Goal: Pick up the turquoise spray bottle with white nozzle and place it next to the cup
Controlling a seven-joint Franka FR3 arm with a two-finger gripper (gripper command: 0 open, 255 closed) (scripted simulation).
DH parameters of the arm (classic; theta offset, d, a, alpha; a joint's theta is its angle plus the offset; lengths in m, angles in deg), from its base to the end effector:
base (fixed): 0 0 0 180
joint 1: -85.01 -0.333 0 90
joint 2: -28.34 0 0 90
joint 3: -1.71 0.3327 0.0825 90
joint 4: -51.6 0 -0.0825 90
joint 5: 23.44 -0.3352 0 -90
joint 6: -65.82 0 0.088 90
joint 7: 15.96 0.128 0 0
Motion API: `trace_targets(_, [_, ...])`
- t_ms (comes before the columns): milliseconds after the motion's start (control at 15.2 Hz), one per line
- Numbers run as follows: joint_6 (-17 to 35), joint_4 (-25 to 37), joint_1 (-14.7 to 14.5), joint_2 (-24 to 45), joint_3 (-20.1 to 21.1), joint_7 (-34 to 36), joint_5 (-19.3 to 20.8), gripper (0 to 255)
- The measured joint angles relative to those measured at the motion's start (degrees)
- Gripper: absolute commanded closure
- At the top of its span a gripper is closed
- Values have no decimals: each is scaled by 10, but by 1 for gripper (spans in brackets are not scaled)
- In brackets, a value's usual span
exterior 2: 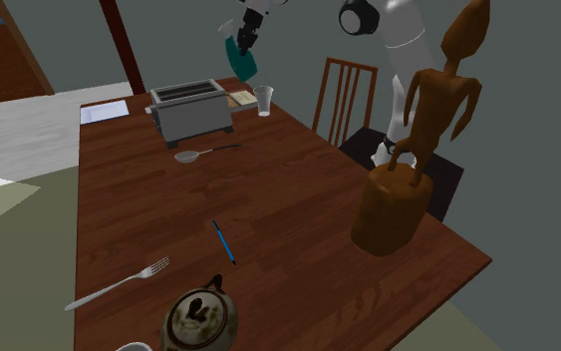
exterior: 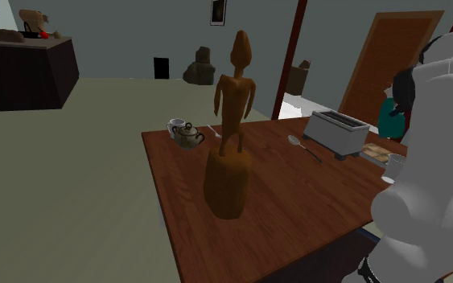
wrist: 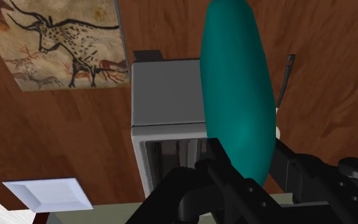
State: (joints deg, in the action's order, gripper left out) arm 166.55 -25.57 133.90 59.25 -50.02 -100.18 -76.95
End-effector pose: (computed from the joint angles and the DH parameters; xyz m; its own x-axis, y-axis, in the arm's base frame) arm 0.1073 -0.6527 0.5192 0.8192 -0.2957 0.4914 -0.3362 -0.9418 -0.0063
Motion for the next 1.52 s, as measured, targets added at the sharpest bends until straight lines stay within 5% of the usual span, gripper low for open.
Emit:
trace_targets(264, [-52, 127, 108, 85, 30, -5, -44, 255])
trace_targets(462, [-57, 157, 136, 113, 41, -11, -57, 255])
trace_targets(1518, [23, 62, 109, 127, 51, -76, -80, 255])
